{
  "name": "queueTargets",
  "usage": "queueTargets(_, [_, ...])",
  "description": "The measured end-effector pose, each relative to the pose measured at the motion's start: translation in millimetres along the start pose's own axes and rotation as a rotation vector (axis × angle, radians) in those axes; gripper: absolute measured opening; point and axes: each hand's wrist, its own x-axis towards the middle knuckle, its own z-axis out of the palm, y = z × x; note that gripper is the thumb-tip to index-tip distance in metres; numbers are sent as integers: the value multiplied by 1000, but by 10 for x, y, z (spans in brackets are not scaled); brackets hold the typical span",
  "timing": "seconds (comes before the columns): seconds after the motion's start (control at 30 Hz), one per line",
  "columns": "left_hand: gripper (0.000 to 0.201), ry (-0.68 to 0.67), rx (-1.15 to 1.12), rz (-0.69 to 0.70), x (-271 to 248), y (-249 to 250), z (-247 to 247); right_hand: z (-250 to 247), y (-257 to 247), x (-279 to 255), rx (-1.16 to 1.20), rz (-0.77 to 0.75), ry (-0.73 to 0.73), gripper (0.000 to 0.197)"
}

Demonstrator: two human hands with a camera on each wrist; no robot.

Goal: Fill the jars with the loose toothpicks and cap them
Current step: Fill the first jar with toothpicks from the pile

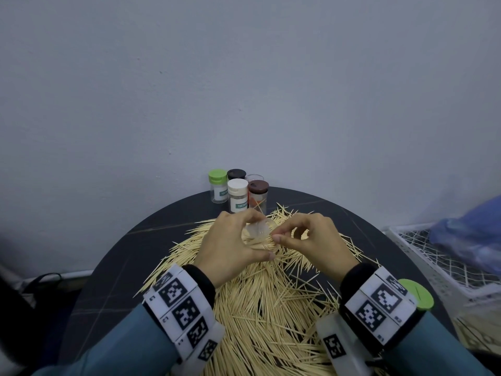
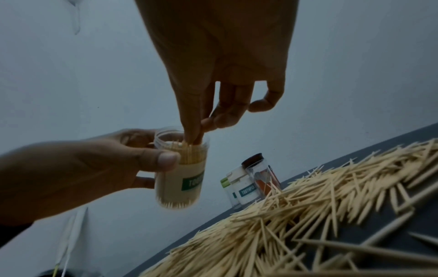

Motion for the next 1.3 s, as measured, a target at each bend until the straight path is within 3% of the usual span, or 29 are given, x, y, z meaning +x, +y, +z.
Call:
queueTargets(0.23, [61, 8, -84, -10, 26, -25, -13, -137, -19, 50, 7, 65, -44, 4])
queueTargets(0.33, [61, 12, -108, -13, 43, -30, -56, -176, -11, 97, -87, 251, -236, 9])
queueTargets(0.47, [62, 34, -140, -17, 72, -64, -136, -14, -14, 132, -414, 458, -540, 36])
queueTargets(0.53, [63, 45, -154, -24, 84, -77, -176, 102, -43, 149, -529, 517, -619, 45])
queueTargets(0.73, [63, 34, -201, -39, 109, -117, -274, 348, -120, 350, -598, 614, -539, 61])
queueTargets(0.93, [62, 26, -230, -43, 138, -137, -328, 498, -202, 491, -645, 729, -606, 37])
queueTargets(1.17, [62, 31, -246, -52, 135, -137, -346, 575, -261, 486, -759, 731, -647, 29])
queueTargets(1.3, [62, 30, -250, -52, 133, -131, -347, 631, -282, 459, -786, 708, -660, 46])
